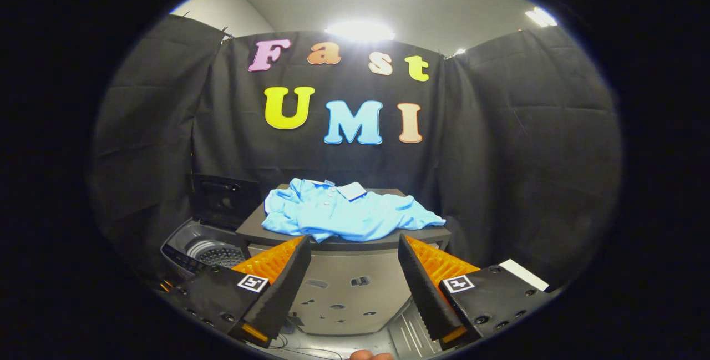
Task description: Put the clothes into the washing machine and then close the washing machine lid.
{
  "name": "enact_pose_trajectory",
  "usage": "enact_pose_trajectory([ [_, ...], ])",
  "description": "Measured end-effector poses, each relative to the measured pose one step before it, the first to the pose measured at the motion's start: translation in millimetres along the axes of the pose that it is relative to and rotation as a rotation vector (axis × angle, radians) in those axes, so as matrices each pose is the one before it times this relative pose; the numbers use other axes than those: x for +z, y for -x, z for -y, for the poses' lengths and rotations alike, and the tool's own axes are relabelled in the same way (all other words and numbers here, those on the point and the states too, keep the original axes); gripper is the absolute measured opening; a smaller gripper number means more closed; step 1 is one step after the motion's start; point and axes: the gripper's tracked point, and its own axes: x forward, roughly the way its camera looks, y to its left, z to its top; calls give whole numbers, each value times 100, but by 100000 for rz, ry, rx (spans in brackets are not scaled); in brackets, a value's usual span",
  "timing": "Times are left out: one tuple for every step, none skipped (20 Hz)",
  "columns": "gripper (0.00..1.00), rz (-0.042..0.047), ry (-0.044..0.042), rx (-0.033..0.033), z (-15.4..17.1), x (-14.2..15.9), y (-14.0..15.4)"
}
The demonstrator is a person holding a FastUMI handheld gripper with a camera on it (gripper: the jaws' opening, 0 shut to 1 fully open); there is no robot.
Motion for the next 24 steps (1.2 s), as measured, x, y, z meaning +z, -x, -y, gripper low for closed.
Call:
enact_pose_trajectory([
  [98, -582, -405, 1264, 99, 600, -566],
  [98, -410, -858, 482, 299, 713, -656],
  [98, -1179, -354, -301, 504, 524, -783],
  [98, -1071, -209, -754, 479, 347, -814],
  [98, -998, 55, -651, 354, 433, -839],
  [98, -670, -89, -367, 325, 570, -806],
  [98, -1117, -165, 66, 218, 525, -637],
  [98, -1278, -104, 360, 112, 201, -848],
  [98, -1468, -251, -390, 276, 302, -967],
  [98, -1446, -531, -21, 279, 241, -911],
  [98, -2212, -739, 73, 132, 2, -864],
  [98, -2165, -887, 573, -33, -43, -865],
  [98, -1950, -883, 1588, -339, 13, -796],
  [98, -1730, -732, 1568, -344, 180, -775],
  [98, -902, -638, 934, -281, 313, -727],
  [98, -1160, 81, 973, -403, 243, -680],
  [98, -840, 324, 800, -550, 260, -601],
  [98, -1090, 428, 1303, -769, 260, -605],
  [98, -1453, 1054, 1303, -831, 63, -571],
  [98, -1573, 1262, 1275, -747, 45, -685],
  [98, -1416, 926, 1365, -627, -18, -725],
  [98, -1373, 734, 1138, -670, 9, -689],
  [98, -1382, 718, 904, -630, -62, -721],
  [98, -1288, 1208, 54, -334, 36, -709],
])
